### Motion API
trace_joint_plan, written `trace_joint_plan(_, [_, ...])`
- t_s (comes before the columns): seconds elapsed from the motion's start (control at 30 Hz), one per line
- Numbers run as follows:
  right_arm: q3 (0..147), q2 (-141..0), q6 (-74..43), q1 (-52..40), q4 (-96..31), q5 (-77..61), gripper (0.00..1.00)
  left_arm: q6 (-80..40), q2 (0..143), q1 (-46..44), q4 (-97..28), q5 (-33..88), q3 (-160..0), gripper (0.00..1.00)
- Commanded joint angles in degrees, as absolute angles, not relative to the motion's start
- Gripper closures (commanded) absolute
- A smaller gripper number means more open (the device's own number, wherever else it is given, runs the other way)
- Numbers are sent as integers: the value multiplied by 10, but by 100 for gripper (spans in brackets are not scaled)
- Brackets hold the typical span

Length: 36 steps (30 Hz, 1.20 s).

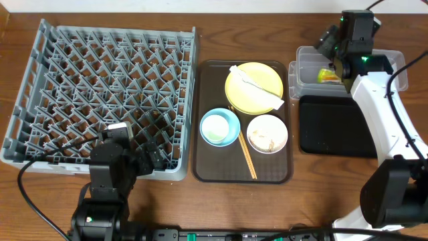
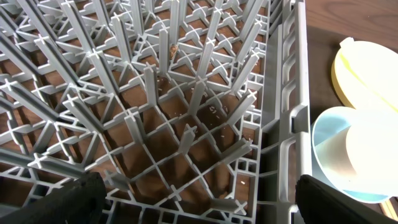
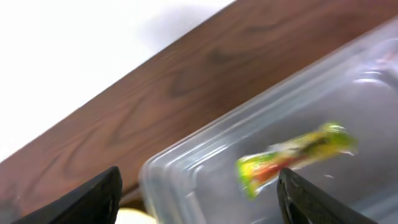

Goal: Sort waste into correct bins and load items into the dishwasher
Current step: 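Carry the wrapper with the right gripper and drop it into the clear bin, then grasp the white tissue on the yellow plate with the right gripper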

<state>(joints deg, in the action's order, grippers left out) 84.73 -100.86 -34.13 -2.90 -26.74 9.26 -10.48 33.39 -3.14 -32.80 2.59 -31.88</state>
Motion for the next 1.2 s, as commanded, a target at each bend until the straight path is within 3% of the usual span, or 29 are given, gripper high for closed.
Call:
trace_joint_plan(0.0, [846, -1006, -233, -57, -266, -47, 30, -101, 335, -29, -327, 19, -332, 0])
trace_joint_plan(0.1, [846, -1007, -127, -99, -282, -66, 34, -101, 335, -29, -327, 19, -332, 0])
trace_joint_plan(0.23, [846, -1027, 6, -154, -290, -53, 24, -101, 335, -29, -327, 19, -332, 0])
trace_joint_plan(0.3, [846, -1051, 54, -182, -289, -40, 24, -101, 335, -29, -327, 19, -332, 0])
trace_joint_plan(0.53, [846, -1149, 67, -217, -287, -24, 26, -101, 335, -29, -328, 19, -332, 0])
trace_joint_plan(0.93, [846, -1213, 30, -225, -288, 36, 53, -102, 335, -29, -328, 19, -332, 0])
trace_joint_plan(1.17, [846, -1214, 30, -225, -314, 36, 87, -102, 335, -29, -328, 19, -332, 0])
